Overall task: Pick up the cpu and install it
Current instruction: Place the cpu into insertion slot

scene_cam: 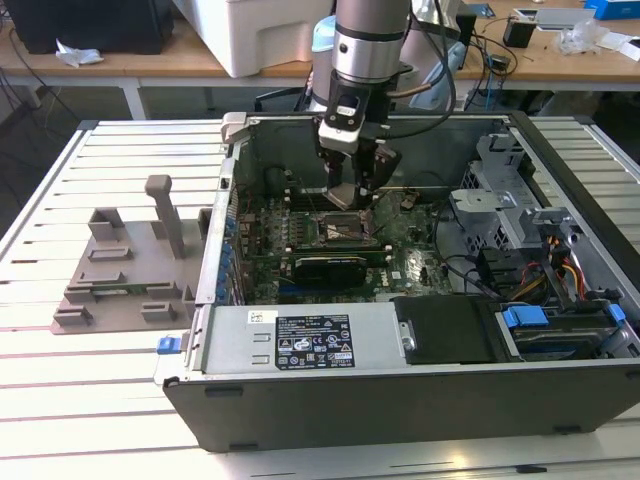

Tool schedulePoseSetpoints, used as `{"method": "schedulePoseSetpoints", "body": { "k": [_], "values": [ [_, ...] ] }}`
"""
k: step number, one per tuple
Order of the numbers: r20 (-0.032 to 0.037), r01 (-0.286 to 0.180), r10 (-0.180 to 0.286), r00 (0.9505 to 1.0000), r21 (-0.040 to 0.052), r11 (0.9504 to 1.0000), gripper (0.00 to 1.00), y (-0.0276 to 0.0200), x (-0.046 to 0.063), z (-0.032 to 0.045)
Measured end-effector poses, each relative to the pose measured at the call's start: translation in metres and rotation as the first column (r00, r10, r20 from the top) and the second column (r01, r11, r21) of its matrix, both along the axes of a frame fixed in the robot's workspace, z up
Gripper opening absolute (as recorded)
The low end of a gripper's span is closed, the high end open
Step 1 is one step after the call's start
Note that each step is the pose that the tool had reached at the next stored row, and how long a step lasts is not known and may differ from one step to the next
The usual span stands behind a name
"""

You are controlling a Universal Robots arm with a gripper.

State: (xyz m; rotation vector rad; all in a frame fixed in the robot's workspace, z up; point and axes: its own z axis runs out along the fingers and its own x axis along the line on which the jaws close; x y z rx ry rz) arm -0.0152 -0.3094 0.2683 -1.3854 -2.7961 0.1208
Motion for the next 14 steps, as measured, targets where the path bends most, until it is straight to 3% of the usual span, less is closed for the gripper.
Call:
{"method": "schedulePoseSetpoints", "body": {
  "k": [5, 10, 14],
  "values": [
    [0.0, 0.075, -0.075, 0.9972, -0.0001, 0.9972, 0.55, 0.0, 0.0, 0.0],
    [0.0001, 0.154, -0.154, 0.988, -0.0001, 0.988, 0.55, 0.0, 0.0001, 0.0],
    [0.0001, 0.185, -0.185, 0.9827, -0.0005, 0.9827, 0.55, 0.0, 0.0001, 0.0]
  ]
}}
